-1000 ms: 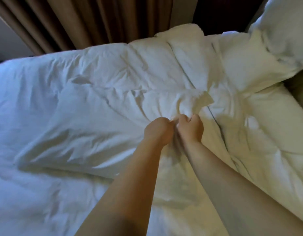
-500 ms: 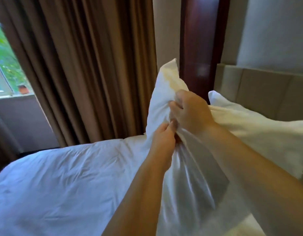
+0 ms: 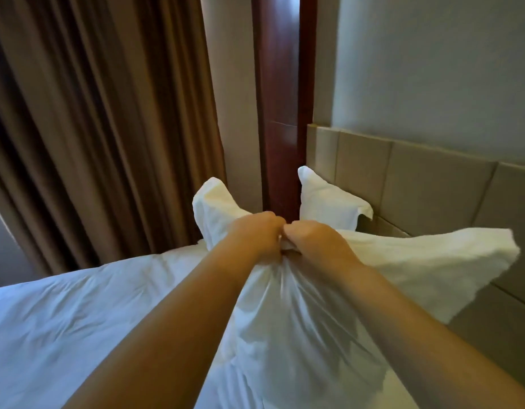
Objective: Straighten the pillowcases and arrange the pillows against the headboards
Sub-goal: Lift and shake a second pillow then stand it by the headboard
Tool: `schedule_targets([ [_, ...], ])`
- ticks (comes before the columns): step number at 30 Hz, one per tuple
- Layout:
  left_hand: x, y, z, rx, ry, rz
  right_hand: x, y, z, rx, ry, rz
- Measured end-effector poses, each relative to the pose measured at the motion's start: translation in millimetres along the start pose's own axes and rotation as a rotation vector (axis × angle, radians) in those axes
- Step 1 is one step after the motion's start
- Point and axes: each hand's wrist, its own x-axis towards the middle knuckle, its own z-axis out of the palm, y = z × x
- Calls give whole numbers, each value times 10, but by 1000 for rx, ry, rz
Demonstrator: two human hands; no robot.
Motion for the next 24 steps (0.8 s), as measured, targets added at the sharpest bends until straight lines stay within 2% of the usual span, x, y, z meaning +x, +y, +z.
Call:
schedule_targets([
  [4, 227, 119, 19, 50, -13, 52, -18, 312, 0, 78, 2, 121],
  [9, 443, -45, 124, 57, 70, 86, -101, 665, 30, -193, -104, 466],
  [11, 542, -99, 162, 39, 68, 100, -73, 693, 22, -186, -182, 531],
  [13, 638, -107, 163, -1, 83, 126, -9, 672, -23, -210, -183, 541],
  [17, 898, 9, -43, -207, 266, 201, 90, 701, -390, -333, -32, 594],
  [20, 1147, 211, -293, -265, 411, 311, 92, 750, -698, -453, 129, 639],
  [24, 1461, 363, -502, -399, 516, 456, 104, 776, -920, -613, 295, 692],
])
